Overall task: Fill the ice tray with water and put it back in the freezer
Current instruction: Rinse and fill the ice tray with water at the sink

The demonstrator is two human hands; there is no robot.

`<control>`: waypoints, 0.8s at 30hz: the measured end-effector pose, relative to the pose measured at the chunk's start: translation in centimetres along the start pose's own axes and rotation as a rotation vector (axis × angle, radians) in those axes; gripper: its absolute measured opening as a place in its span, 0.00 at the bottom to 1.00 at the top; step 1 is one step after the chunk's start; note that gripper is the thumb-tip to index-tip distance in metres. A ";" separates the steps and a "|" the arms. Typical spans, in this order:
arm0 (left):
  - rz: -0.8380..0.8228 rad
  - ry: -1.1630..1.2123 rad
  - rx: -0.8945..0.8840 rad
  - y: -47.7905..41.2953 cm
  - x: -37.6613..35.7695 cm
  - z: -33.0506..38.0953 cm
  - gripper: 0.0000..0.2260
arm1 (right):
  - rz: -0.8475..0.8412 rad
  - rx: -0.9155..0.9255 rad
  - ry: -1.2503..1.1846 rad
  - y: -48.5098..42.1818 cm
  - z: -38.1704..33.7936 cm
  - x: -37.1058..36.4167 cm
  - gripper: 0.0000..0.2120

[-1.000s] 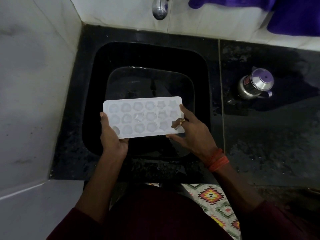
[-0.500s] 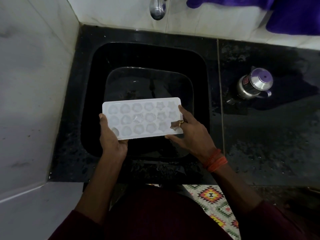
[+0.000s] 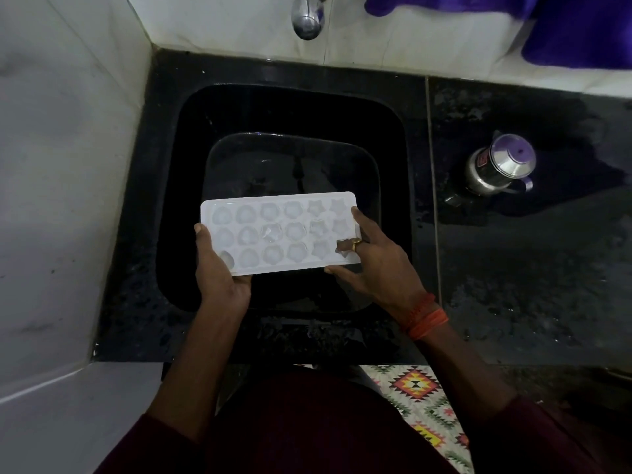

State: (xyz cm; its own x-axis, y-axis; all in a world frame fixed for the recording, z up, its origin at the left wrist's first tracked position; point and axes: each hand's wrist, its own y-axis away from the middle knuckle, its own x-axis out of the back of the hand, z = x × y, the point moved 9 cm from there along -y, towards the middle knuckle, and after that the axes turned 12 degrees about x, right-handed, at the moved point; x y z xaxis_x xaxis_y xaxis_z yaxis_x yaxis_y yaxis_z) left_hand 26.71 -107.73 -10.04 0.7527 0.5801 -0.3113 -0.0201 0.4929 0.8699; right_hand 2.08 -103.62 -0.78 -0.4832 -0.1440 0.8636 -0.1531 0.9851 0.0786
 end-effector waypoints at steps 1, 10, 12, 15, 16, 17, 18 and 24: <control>0.000 0.001 0.001 0.0 -0.1 0.0 0.24 | 0.001 -0.003 0.001 0.0 0.1 0.1 0.23; 0.003 0.002 -0.006 0.1 -0.4 0.1 0.23 | 0.015 -0.010 0.004 0.1 0.1 0.3 0.24; 0.003 0.003 -0.008 0.2 -0.5 0.2 0.22 | 0.022 -0.008 -0.011 0.0 0.0 0.6 0.22; -0.001 -0.006 -0.010 0.3 -0.6 0.2 0.22 | 0.020 -0.016 0.010 0.1 -0.1 0.8 0.22; -0.003 -0.008 -0.008 0.3 -0.7 0.2 0.22 | 0.012 -0.020 0.017 0.1 0.0 0.8 0.23; -0.004 -0.009 -0.007 0.3 -0.7 0.2 0.22 | 0.003 -0.022 0.023 0.1 0.0 0.7 0.23; -0.005 -0.009 -0.005 0.3 -0.7 0.1 0.22 | -0.008 -0.024 0.030 0.1 0.0 0.7 0.25; -0.007 0.000 0.001 0.3 -0.5 0.1 0.23 | -0.034 -0.021 0.045 0.1 0.0 0.3 0.26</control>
State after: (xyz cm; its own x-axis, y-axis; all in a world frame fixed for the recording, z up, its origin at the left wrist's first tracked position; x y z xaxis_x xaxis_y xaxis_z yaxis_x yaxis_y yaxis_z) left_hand 26.39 -107.92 -9.59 0.7528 0.5767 -0.3172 -0.0140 0.4959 0.8683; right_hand 1.91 -103.61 -0.49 -0.4384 -0.1731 0.8820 -0.1499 0.9816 0.1181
